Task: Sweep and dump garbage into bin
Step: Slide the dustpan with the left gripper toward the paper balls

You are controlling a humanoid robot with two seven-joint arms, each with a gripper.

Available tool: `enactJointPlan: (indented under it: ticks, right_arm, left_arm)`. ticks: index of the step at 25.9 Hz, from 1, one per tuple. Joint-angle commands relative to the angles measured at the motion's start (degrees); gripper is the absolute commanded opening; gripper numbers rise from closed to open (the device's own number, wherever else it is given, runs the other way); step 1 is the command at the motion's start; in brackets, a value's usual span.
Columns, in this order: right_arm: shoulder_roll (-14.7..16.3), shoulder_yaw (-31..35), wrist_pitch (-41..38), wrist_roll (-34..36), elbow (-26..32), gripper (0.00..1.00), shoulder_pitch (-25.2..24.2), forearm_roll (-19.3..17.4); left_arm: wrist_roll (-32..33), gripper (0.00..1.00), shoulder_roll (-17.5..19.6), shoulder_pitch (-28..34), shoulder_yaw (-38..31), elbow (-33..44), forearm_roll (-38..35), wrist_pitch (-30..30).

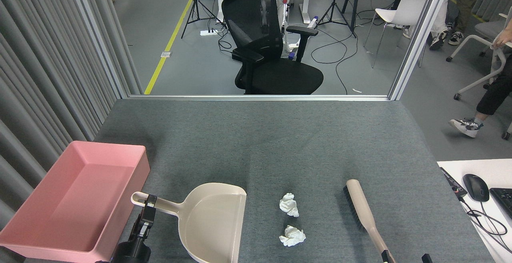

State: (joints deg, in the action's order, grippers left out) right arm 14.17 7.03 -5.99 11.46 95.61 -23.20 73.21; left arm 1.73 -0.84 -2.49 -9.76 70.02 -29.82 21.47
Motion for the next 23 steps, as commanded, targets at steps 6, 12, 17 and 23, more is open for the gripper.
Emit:
enactJointPlan:
  ticks: [6, 12, 17, 23]
  right_arm:
    - [0.07, 0.09, 0.01, -0.21, 0.02, 0.99, -0.44, 0.0]
    - [0.07, 0.0, 0.01, -0.21, 0.02, 0.99, -0.44, 0.0]
    - [-0.02, 0.0, 0.01, -0.21, -0.07, 0.99, -0.44, 0.0]
    - [-0.02, 0.0, -0.07, -0.12, -0.07, 0.99, -0.53, 0.0]
  left_arm:
    - [1.0, 0.1, -0.22, 0.03, 0.09, 0.91, 0.64, 0.32]
    - [4.25, 0.11, -0.22, 0.03, -0.17, 2.67, 3.45, -0.82]
    - [7.06, 0.11, 0.31, -0.15, -0.17, 6.89, 7.49, -4.16]
    - [8.73, 0.11, 1.54, -0.67, -0.17, 10.14, 10.74, -7.68]
